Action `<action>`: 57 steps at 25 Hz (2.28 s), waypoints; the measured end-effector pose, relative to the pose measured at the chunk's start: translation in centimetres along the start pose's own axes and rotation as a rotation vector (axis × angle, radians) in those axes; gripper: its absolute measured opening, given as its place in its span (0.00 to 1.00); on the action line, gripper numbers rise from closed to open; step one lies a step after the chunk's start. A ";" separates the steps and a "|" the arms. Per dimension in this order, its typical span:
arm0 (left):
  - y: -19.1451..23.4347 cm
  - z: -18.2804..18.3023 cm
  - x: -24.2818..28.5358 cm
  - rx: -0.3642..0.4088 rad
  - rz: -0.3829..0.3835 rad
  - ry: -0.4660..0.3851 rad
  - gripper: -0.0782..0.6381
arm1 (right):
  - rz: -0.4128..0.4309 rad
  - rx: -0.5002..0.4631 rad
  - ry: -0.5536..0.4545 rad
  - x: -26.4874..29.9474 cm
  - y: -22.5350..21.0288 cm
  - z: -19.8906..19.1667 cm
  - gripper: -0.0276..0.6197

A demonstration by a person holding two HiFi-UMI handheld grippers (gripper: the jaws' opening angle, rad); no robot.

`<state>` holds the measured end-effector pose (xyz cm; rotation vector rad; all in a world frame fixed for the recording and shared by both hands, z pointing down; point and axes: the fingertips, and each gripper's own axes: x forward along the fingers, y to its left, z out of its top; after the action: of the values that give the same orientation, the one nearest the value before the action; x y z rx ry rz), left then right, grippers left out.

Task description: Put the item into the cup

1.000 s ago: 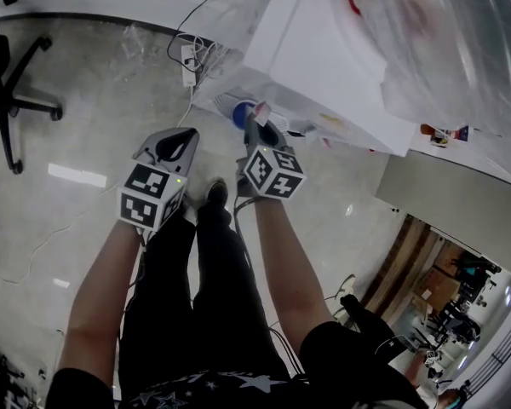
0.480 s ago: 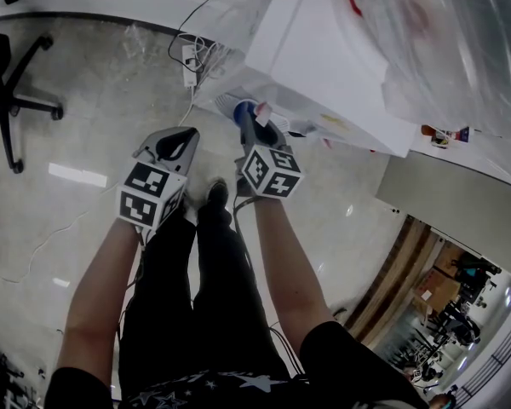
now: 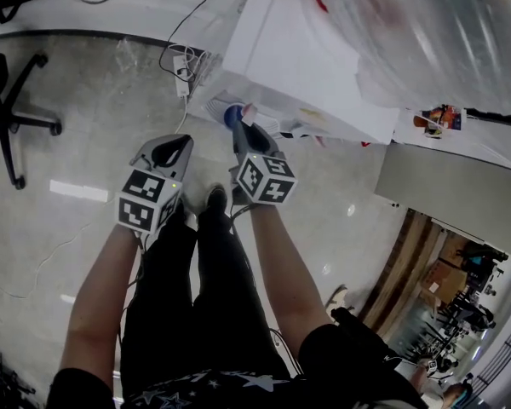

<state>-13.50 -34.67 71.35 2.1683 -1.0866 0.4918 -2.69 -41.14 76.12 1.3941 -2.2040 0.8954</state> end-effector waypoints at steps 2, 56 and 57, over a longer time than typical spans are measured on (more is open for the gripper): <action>-0.4 0.1 -0.3 0.012 -0.008 -0.001 0.12 | 0.003 0.005 0.003 -0.8 0.3 0.0 0.16; -33.4 -0.7 -25.9 0.105 0.122 -0.295 0.12 | 0.372 -0.031 -0.224 -44.2 11.6 0.1 0.04; -33.8 -0.7 -26.1 0.105 0.122 -0.298 0.12 | 0.373 -0.034 -0.226 -44.8 11.7 0.0 0.04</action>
<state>-1.43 -4.50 43.57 2.3283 -1.3875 0.2896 6.27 -8.10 44.90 1.1338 -2.6978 0.8463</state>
